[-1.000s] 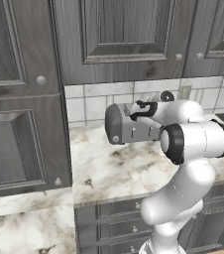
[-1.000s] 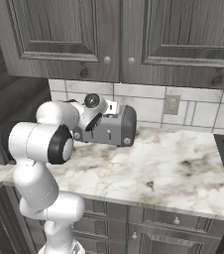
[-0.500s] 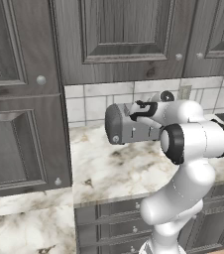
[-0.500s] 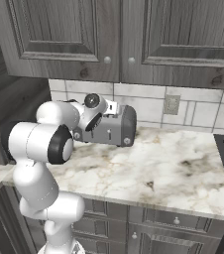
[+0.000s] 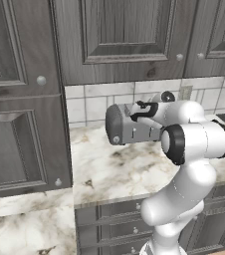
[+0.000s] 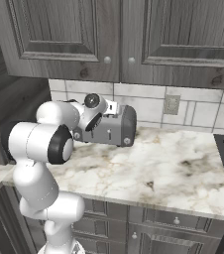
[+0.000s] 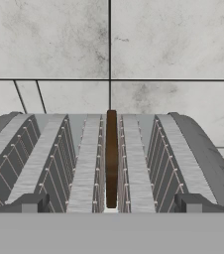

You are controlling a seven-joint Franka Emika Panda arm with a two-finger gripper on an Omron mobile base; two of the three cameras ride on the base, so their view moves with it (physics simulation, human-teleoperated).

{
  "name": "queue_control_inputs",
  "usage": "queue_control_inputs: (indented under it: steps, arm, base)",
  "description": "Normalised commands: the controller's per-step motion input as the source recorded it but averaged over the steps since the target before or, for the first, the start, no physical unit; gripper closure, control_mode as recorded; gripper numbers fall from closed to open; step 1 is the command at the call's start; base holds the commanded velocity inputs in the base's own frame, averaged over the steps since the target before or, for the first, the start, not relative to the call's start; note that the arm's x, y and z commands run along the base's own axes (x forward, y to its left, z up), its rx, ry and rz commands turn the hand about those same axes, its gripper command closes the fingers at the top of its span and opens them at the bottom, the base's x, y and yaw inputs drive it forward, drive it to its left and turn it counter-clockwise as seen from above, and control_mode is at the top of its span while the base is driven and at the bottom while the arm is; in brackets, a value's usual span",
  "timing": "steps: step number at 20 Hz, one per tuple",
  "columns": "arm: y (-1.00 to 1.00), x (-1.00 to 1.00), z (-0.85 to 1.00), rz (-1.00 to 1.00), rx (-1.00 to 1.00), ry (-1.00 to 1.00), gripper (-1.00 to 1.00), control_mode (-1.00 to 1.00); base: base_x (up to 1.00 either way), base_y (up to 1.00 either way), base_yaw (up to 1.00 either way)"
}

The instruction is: Start the toaster. Once the lever pops up, take the bread to the plate on the dining counter.

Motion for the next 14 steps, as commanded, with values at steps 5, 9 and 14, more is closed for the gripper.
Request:
queue_control_inputs:
  steps: [5, 9, 14]
  arm:
    - [0.00, 0.00, 0.00, 0.00, 0.00, 0.00, -1.00, -1.00]
    - [0.00, 0.00, 0.00, 0.00, 0.00, 0.00, -1.00, -1.00]
    - [0.00, 0.00, 0.00, 0.00, 0.00, 0.00, -1.00, -1.00]
  base:
    - [0.00, 0.00, 0.00]
    - [0.00, 0.00, 0.00]
    - [0.00, 0.00, 0.00]
